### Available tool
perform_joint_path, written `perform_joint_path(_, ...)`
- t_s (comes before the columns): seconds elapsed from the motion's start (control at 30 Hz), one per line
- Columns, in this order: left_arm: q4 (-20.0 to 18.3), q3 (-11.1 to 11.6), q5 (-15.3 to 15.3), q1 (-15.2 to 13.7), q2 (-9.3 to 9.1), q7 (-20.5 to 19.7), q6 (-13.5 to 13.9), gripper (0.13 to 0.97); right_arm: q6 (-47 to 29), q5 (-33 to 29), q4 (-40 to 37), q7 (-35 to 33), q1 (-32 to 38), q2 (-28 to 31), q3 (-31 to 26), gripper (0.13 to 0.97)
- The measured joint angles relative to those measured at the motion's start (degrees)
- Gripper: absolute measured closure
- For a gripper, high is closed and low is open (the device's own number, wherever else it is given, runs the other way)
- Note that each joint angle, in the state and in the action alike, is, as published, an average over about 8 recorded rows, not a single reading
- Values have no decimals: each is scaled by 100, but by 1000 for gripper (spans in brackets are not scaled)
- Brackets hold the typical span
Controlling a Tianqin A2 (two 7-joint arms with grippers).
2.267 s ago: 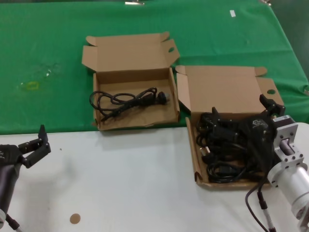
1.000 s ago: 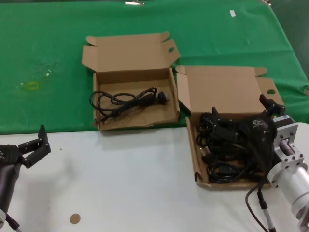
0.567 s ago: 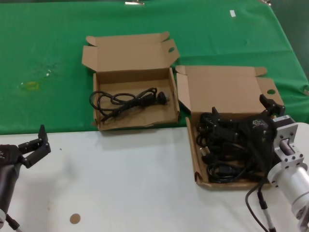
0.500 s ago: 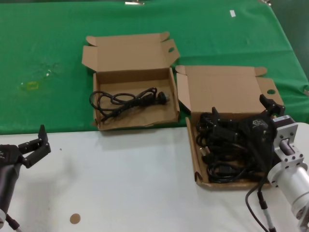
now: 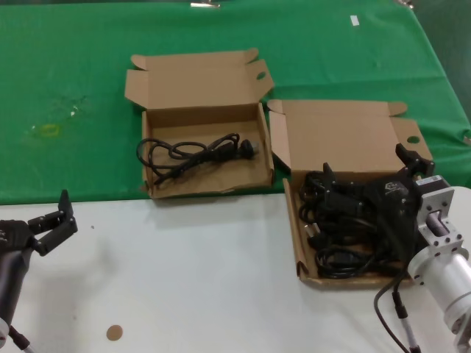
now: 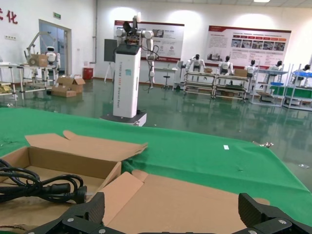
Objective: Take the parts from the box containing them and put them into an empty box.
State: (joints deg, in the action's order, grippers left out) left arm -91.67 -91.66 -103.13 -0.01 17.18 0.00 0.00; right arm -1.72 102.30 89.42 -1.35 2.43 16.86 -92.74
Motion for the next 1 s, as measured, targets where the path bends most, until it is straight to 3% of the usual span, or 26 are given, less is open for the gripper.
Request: perform_joint_path(1.0, 0, 0, 0, 0, 0, 0, 0, 132, 0, 0, 0, 0, 0, 0, 0, 129)
